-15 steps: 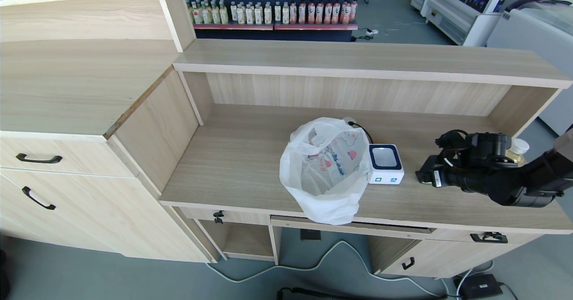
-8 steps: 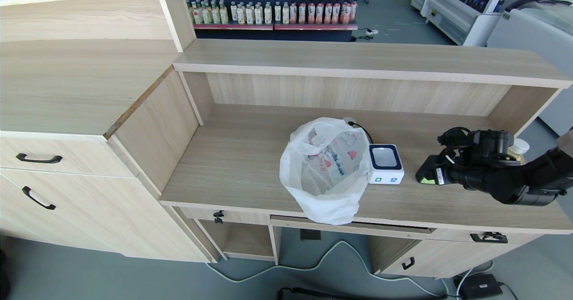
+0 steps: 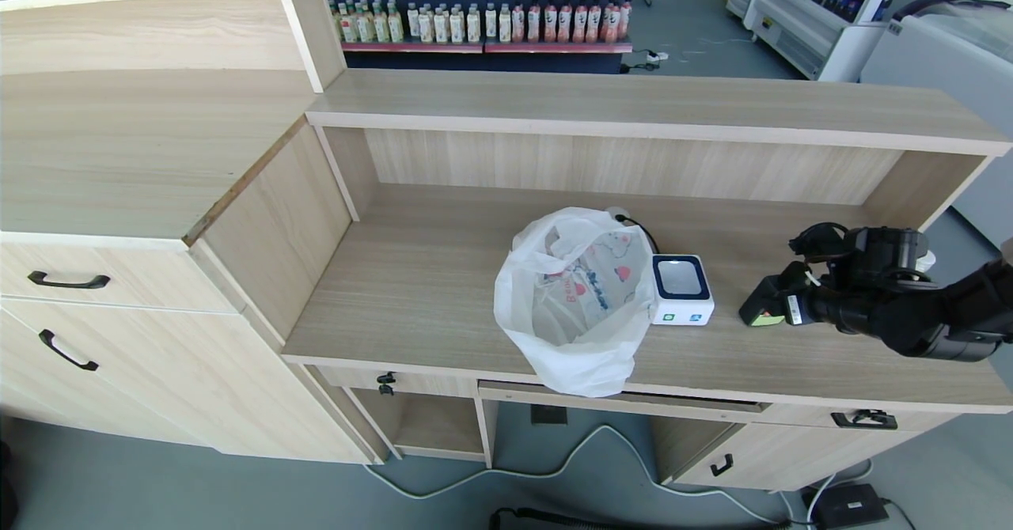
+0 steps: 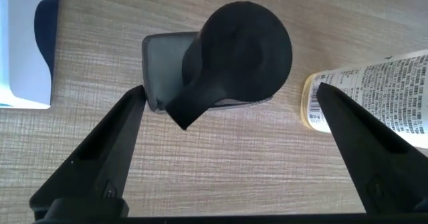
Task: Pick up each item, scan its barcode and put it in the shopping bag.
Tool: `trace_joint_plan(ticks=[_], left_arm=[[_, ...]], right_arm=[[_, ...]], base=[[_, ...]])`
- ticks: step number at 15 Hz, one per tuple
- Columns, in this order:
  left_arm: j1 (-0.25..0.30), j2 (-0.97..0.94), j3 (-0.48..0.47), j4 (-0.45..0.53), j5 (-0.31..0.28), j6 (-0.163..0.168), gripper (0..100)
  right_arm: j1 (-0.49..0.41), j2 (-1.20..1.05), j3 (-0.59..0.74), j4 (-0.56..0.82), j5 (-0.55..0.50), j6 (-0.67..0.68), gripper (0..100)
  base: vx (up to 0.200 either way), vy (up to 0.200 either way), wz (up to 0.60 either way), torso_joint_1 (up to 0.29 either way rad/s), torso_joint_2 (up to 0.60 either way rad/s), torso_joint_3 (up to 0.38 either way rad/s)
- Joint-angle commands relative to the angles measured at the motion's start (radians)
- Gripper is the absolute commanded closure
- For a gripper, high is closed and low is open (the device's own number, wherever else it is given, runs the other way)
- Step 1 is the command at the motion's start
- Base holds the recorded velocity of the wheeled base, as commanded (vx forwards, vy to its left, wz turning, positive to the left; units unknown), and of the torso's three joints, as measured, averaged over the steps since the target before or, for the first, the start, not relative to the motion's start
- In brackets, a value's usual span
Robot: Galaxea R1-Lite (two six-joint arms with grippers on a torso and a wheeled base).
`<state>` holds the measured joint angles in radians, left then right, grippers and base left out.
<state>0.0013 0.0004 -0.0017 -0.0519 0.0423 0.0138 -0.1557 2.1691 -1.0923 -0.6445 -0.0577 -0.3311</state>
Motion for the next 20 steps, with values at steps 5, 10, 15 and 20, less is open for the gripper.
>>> trace_joint_plan(ticks=[5,10,15,20], left_arm=[[0.000,0.000,0.000,0.000,0.001,0.000,0],[0.002,0.000,0.000,0.000,0.001,0.000,0],[0.000,0.000,0.000,0.000,0.001,0.000,0],[0.000,0.000,0.000,0.000,0.001,0.000,0]], right_arm=[[0.012,0.034,-0.026,0.000,0.004,0.000,0],[0.016,0.005,-0.021,0.045,0.073,-0.026,0],[0.002,-0.101,0.069,0.074,-0.048,-0.120,0],[-0.022,-0.058,0.029,0.066,-0.105,-0.128,0]], base=[[0.000,0.000,0.00,0.000,0.00,0.000],[0.000,0.000,0.00,0.000,0.00,0.000],[0.000,0.000,0.00,0.000,0.00,0.000],[0.000,0.000,0.00,0.000,0.00,0.000]])
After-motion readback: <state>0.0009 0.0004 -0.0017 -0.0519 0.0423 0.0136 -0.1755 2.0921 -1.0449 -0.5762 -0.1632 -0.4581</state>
